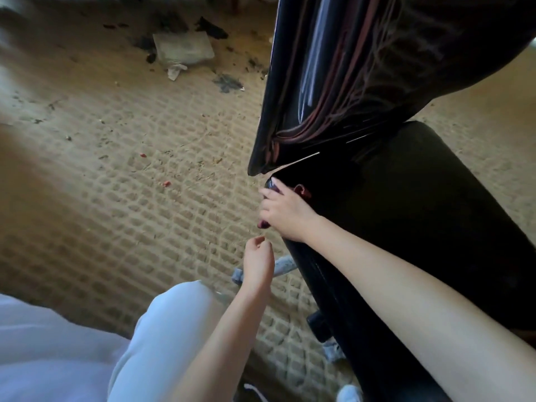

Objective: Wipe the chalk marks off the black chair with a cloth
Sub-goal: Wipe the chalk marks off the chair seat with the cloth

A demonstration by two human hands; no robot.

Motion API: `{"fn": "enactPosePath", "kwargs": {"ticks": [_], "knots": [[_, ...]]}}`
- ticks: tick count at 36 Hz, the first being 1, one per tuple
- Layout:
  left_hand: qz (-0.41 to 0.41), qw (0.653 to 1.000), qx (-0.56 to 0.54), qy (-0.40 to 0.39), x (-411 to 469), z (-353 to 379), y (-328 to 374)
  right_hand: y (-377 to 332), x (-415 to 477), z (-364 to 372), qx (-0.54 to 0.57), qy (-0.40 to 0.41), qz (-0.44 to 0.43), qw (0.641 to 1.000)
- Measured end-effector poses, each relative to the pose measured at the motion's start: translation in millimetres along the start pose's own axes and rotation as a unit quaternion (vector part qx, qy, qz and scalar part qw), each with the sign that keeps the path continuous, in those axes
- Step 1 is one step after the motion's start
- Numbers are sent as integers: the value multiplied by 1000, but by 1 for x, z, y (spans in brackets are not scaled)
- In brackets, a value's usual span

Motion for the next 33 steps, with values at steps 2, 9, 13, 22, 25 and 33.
{"fn": "enactPosePath", "kwargs": {"ticks": [2, 9, 13, 22, 25, 33], "knots": [[4, 1000, -3, 6, 0, 0, -1, -4, -14, 0, -19, 30, -27, 999], [16, 999, 25, -14, -16, 7, -3, -19, -68, 12, -32, 3, -56, 998], [20, 997, 61, -45, -25, 15, -10, -34, -103, 18, -54, -28, -37, 997], [-80, 969, 152, -180, -50, 36, -33, -55, -166, 35, -46, -99, 18, 994], [-81, 971, 130, -182, -54, 41, -30, -56, -186, 31, -34, -79, 16, 996], [-104, 976, 32, -189, -61, 49, -44, -68, -251, 61, -37, -87, -36, 995]]}}
Point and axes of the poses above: each hand's wrist, its own x-axis towards the middle knuckle, its own z-axis out of the palm, y = z × x, the point moved 5 cm from there along x, towards the middle knuckle, and after that the axes turned 14 degrees about z, right-handed, at the moved point
